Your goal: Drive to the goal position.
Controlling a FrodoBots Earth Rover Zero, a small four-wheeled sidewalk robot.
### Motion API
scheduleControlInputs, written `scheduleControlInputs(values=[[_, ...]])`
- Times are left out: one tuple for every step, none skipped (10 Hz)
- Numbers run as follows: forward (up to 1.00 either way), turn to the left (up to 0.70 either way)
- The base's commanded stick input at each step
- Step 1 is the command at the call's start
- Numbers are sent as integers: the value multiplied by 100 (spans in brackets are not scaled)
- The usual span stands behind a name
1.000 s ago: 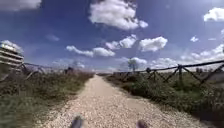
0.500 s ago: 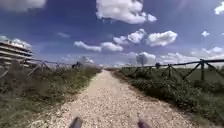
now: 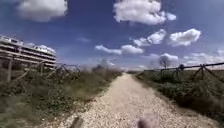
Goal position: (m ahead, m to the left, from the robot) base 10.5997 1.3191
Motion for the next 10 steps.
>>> scheduleControlInputs(values=[[100,0],[100,0],[100,0],[100,0],[100,-4],[100,-27],[100,-27],[100,-27],[100,-27],[100,-27]])
